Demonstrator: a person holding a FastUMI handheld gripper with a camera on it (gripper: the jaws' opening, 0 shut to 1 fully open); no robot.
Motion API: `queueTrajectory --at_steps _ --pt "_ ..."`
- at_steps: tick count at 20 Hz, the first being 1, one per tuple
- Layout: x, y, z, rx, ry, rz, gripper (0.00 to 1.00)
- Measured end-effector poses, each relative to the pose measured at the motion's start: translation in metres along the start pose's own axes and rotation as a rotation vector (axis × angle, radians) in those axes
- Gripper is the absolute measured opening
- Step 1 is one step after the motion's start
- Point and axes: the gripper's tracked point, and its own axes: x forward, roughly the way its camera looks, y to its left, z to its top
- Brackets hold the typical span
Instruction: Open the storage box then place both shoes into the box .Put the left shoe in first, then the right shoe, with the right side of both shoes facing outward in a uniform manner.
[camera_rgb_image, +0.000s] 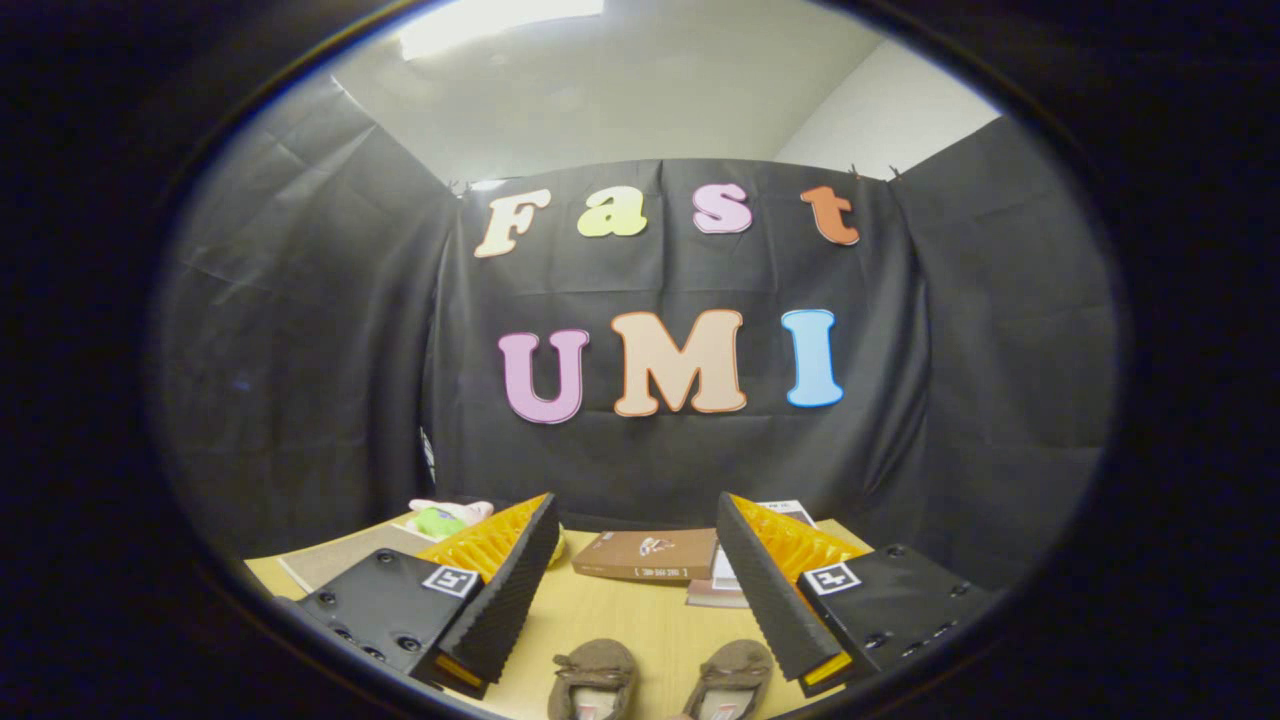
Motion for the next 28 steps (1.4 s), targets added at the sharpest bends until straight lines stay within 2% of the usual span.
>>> queueTrajectory --at_steps 7,13,16,20,25,28 --pt "0.001 0.013 -0.01 0.113 0.033 0.056 0.99" --pt "-0.004 0.051 -0.052 0.306 0.174 0.158 0.99" --pt "-0.013 0.08 -0.078 0.351 0.261 0.23 0.99" --pt "-0.023 0.107 -0.11 0.426 0.344 0.273 1.0" --pt "-0.033 0.129 -0.156 0.643 0.471 0.294 1.0" --pt "-0.037 0.14 -0.178 0.828 0.546 0.299 1.0"
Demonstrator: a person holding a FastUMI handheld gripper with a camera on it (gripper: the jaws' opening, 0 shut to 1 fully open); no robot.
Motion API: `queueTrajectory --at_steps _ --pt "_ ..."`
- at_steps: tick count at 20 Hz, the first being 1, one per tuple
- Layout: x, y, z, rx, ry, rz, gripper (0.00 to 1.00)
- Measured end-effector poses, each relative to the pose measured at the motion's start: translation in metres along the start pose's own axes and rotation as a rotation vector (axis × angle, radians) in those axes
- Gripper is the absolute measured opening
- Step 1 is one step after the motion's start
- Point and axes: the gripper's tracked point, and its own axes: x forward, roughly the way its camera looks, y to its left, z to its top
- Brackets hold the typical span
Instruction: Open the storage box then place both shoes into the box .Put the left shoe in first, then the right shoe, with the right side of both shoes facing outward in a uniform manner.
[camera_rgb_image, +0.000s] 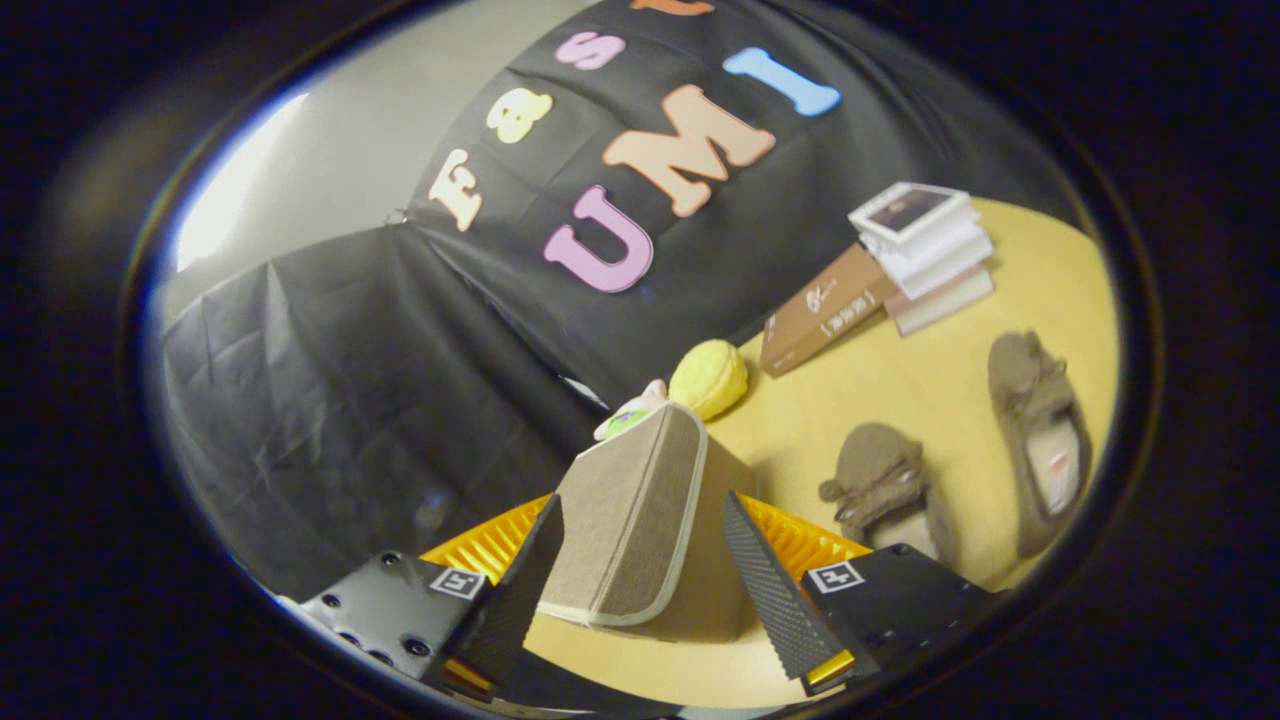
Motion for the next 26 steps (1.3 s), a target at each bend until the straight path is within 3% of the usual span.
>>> queueTrajectory --at_steps 16,26 --pt "0.033 -0.001 -0.066 0.644 0.198 0.166 1.0" --pt "0.022 0.016 -0.049 0.794 0.181 0.275 0.98"
